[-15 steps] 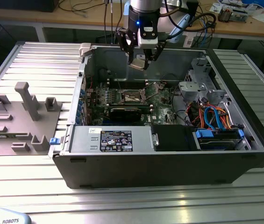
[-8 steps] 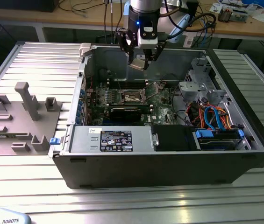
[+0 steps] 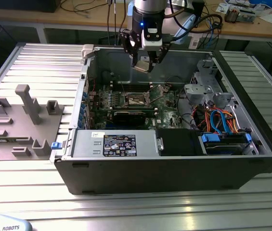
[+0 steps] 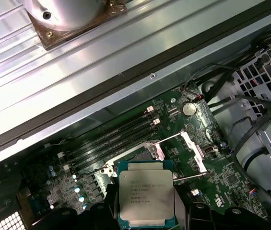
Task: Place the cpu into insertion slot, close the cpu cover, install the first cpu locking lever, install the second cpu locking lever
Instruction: 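Place the cpu into insertion slot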
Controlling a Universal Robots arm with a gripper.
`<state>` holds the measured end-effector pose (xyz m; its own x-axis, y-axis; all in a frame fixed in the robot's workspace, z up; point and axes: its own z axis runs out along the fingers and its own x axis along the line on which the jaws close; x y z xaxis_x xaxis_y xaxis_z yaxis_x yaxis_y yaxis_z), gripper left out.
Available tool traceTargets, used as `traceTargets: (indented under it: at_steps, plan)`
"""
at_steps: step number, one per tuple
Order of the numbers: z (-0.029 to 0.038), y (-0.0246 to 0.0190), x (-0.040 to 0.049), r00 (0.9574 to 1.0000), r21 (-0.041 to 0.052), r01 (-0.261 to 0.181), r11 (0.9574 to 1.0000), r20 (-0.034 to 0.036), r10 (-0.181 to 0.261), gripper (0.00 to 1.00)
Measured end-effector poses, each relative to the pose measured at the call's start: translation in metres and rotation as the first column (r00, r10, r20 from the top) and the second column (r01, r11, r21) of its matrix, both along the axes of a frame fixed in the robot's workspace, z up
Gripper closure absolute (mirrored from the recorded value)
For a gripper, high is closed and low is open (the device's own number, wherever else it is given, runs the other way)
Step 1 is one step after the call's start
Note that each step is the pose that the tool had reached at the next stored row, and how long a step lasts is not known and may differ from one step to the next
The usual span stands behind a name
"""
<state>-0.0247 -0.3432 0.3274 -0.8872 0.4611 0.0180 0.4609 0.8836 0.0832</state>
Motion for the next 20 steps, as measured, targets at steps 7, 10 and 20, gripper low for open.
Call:
traceTargets:
  at_steps: [7, 10, 20]
  plan:
    - [-0.0002, 0.0000, 0.0000, 1.0000, -0.0001, 0.003, 1.0000, 0.0000, -0.003, 0.46]
    - [-0.0004, 0.0000, 0.0000, 1.0000, 0.0000, 0.005, 1.0000, 0.0000, -0.005, 0.46]
    - [-0.0009, 0.0000, 0.0000, 0.9999, -0.0166, 0.012, 0.9998, 0.0002, -0.012, 0.46]
